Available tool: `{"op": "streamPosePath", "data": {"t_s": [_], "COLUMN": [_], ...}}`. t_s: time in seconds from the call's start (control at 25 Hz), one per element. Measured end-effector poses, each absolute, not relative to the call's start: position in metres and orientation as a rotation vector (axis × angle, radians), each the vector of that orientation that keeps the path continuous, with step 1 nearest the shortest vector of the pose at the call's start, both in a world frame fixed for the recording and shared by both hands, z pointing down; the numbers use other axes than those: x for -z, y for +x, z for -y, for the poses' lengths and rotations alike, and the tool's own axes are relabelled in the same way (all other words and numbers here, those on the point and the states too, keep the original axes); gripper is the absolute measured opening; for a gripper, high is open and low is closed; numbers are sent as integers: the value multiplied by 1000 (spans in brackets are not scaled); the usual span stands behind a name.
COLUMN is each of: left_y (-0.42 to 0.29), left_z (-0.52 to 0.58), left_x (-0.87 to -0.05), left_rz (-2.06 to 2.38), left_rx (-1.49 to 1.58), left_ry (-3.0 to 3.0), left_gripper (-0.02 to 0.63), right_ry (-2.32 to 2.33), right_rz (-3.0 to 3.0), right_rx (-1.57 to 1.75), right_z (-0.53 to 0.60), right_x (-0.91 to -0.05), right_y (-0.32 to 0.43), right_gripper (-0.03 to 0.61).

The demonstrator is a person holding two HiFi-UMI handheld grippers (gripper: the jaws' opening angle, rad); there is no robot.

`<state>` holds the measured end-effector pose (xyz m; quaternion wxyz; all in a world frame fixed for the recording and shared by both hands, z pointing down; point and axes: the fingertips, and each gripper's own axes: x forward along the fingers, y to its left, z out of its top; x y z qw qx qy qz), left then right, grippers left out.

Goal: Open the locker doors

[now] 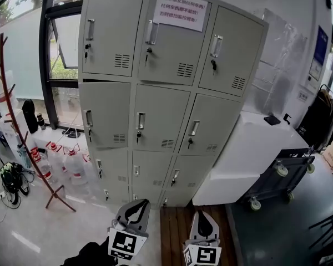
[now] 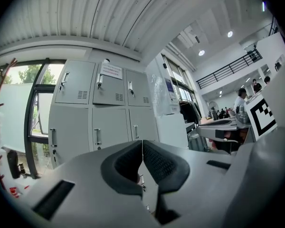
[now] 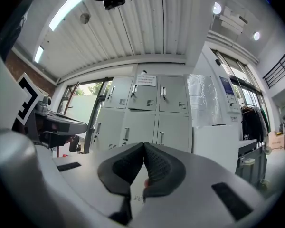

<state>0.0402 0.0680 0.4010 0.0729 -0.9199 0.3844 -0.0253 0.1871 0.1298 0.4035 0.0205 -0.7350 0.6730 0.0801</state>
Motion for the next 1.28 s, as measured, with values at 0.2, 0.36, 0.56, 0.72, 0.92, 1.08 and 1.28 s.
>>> {"op": "streamPosePath", "data": {"t_s": [0.2,0.36,0.56,0.72,0.92,1.08,1.28], "left_y": [35,36,51,67,92,113,135], "left_z": [-47,-27,8,45,98,138,182], "left_x": [-402,-405,-406,-408,-411,-413,-420], "left_rz": [-1154,-1154,-1157,-1174,-1205,-1229,-1263], "left_rx": [56,58,63,77,96,113,132], "left_ry": [-2776,-2783,-2776,-2770,-2765,-2766,-2767], "left_gripper": [25,25,25,25,25,25,25], "right_ry": [-2292,-2289,-2294,-2307,-2277,-2260,-2238], "right_rz": [-2106,-2108,-2122,-2174,-2200,-2224,-2260], "right_rx": [-262,-265,-265,-263,-241,-215,-199], "right_z": [-108,-87,-51,-12,44,89,137], "right_x": [-404,-404,-408,-418,-421,-425,-430], "right_y": [179,180,197,217,243,265,287], "right_gripper": [15,15,15,15,15,15,15]}}
